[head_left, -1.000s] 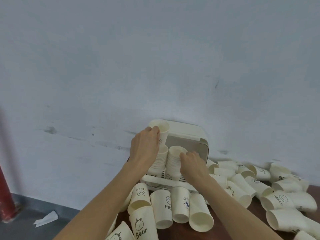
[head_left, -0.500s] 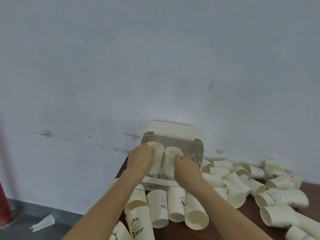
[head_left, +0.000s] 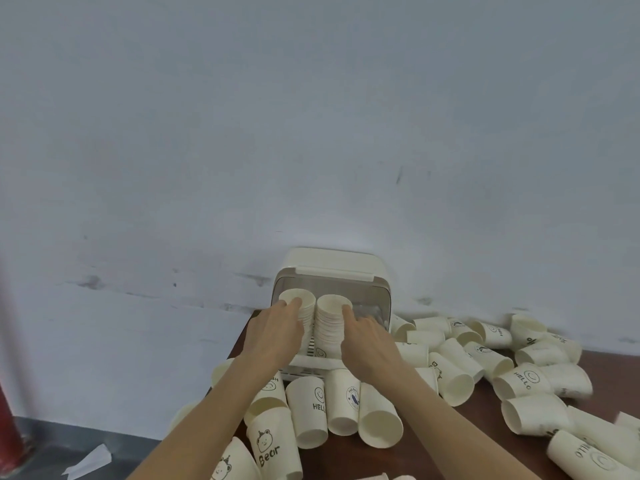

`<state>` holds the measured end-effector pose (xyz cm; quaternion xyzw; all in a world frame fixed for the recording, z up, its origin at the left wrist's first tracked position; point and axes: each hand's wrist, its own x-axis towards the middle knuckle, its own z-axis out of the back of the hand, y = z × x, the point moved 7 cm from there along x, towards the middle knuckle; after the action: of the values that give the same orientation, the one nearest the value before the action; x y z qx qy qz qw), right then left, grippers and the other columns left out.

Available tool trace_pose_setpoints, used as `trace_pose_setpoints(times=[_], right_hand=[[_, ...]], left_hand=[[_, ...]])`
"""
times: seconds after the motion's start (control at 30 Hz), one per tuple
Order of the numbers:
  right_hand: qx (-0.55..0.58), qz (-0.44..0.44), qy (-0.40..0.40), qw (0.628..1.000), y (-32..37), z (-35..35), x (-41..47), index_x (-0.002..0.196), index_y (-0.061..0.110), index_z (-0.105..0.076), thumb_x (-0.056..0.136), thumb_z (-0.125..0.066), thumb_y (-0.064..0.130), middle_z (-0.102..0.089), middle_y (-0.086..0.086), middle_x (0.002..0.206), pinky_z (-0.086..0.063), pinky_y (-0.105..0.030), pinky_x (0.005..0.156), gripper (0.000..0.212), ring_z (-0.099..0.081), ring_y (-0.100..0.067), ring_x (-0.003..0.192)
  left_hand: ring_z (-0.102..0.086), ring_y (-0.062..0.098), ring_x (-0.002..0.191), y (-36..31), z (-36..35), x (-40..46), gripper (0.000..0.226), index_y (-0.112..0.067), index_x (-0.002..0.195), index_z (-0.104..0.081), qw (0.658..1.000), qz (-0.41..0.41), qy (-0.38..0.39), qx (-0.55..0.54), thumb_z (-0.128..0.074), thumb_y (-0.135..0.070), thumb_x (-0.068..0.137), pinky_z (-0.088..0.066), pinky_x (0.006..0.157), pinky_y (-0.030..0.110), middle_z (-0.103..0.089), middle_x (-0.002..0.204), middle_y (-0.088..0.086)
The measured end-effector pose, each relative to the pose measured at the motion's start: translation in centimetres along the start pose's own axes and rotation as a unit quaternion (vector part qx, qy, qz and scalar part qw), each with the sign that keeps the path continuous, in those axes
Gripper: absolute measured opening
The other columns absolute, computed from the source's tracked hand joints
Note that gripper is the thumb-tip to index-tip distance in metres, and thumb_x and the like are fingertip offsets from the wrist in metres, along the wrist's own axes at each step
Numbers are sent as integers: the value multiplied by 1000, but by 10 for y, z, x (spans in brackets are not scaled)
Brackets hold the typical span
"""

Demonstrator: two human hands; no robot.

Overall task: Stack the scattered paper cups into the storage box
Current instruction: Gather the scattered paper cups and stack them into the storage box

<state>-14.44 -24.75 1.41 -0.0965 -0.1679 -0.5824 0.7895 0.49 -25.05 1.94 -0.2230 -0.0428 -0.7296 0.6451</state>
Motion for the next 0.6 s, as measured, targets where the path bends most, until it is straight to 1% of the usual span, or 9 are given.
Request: trace_pose_setpoints(times=[0.1, 0.17, 0.23, 0.27, 0.37, 0.47, 0.53, 0.6], right_hand=[[21, 7, -19, 1000, 0, 16, -15, 129, 7, -36, 82, -41, 2, -62, -11, 100, -29, -31, 63, 48, -49, -30, 93], [27, 15, -26, 999, 1, 25, -27, 125, 10, -39, 82, -40, 2, -61, -9, 97, -26, -31, 62, 44, -44, -26, 84], [34, 11, -23, 999, -1, 29, -37, 123, 12, -40, 83, -40, 3, -61, -7, 96, -25, -30, 58, 42, -41, -24, 82], [40, 8, -23, 999, -2, 30, -41, 124, 13, -40, 83, -40, 4, -61, -6, 96, -26, -29, 57, 41, -43, -25, 85], [50, 5, -22, 998, -5, 32, -48, 127, 13, -40, 85, -40, 7, -61, -6, 100, -30, -32, 62, 43, -50, -28, 95], [51, 1, -12, 999, -5, 28, -44, 128, 12, -40, 84, -39, 5, -62, -8, 97, -30, -33, 62, 45, -50, -29, 94], [44, 0, -4, 999, -3, 22, -35, 131, 10, -37, 83, -40, 3, -63, -10, 95, -32, -34, 61, 48, -52, -30, 92], [39, -9, 2, 999, -3, 14, -22, 133, 8, -35, 83, -42, 3, -64, -12, 96, -41, -36, 63, 50, -55, -33, 91]], left_hand=[[-59, 27, 103, -7, 9, -18, 37, -21, 134, -43, 1000, -10, 2, -17, -40, -29, 98, -50, 81, 39, -57, 120, 2], [-58, 24, 102, -10, 15, -30, 39, -24, 137, -41, 999, -16, -3, -36, -41, -31, 98, -50, 81, 39, -57, 119, 1], [-59, 22, 100, -14, 21, -43, 41, -26, 138, -41, 998, -19, -9, -51, -42, -32, 98, -51, 81, 38, -58, 116, -1], [-58, 22, 99, -15, 23, -48, 41, -27, 138, -41, 998, -19, -11, -56, -42, -32, 97, -51, 80, 38, -58, 114, -1], [-58, 22, 96, -15, 24, -59, 42, -28, 139, -40, 998, -15, -5, -63, -44, -32, 97, -51, 80, 38, -59, 108, -3], [-58, 23, 95, -12, 21, -55, 41, -24, 137, -39, 999, -6, 6, -53, -44, -29, 96, -51, 79, 40, -59, 105, -1], [-58, 25, 99, -10, 17, -43, 45, -22, 139, -34, 999, 1, 17, -46, -44, -27, 95, -50, 78, 40, -59, 110, 3], [-57, 28, 104, -8, 9, -28, 49, -21, 142, -31, 999, 10, 31, -32, -44, -25, 95, -49, 79, 39, -58, 118, 6]])
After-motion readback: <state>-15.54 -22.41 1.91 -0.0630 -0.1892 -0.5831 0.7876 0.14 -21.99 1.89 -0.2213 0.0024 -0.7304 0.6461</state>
